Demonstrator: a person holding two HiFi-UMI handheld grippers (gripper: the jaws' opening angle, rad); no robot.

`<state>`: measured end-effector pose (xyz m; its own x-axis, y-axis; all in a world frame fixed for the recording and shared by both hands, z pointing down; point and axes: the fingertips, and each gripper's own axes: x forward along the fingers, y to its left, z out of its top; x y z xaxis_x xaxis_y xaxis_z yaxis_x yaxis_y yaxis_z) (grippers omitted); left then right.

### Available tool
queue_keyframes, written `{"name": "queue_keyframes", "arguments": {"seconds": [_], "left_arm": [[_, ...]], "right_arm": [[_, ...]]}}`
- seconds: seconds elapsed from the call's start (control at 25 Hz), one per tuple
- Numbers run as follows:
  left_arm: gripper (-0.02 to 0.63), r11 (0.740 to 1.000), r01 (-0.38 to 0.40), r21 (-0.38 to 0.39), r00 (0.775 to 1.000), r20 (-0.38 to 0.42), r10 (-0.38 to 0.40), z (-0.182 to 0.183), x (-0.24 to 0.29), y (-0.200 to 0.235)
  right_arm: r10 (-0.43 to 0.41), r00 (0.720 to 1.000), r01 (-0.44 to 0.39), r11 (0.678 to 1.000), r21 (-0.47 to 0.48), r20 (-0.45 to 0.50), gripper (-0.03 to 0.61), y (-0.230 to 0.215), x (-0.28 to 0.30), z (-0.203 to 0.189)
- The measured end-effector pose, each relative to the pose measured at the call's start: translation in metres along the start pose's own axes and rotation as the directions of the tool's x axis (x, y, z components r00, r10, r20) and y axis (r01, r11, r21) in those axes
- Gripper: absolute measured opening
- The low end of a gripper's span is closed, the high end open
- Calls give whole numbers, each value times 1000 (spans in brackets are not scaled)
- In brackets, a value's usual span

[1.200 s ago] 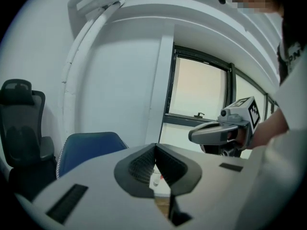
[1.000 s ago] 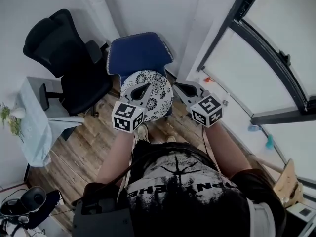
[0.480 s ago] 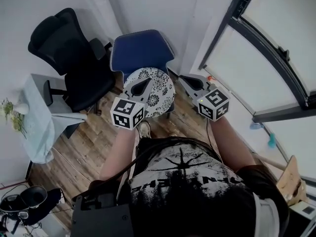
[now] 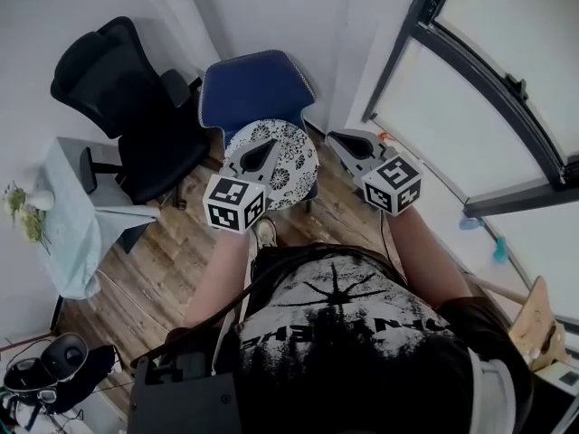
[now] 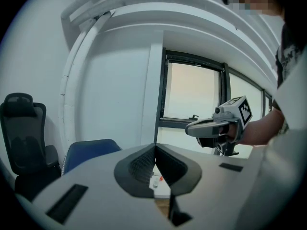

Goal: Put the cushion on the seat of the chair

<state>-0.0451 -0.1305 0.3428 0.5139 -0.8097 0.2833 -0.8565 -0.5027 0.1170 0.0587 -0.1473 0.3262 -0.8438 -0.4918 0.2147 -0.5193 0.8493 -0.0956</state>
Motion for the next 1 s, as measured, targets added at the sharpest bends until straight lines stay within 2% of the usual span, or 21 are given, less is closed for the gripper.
{"name": "queue_keyframes", "arguments": {"seconds": [0.24,1.0], "left_arm": [[15,999,-11,32,1000,-3,11,3,-3,-3],[15,1000,-13,9,1000,-15,13,-5,-6,-8]], "right_arm": [[10,1000,-10,1000,-6,1,17,1,-2,0],[34,999,-34,999,-18,-4,17,9,0,-6]]}}
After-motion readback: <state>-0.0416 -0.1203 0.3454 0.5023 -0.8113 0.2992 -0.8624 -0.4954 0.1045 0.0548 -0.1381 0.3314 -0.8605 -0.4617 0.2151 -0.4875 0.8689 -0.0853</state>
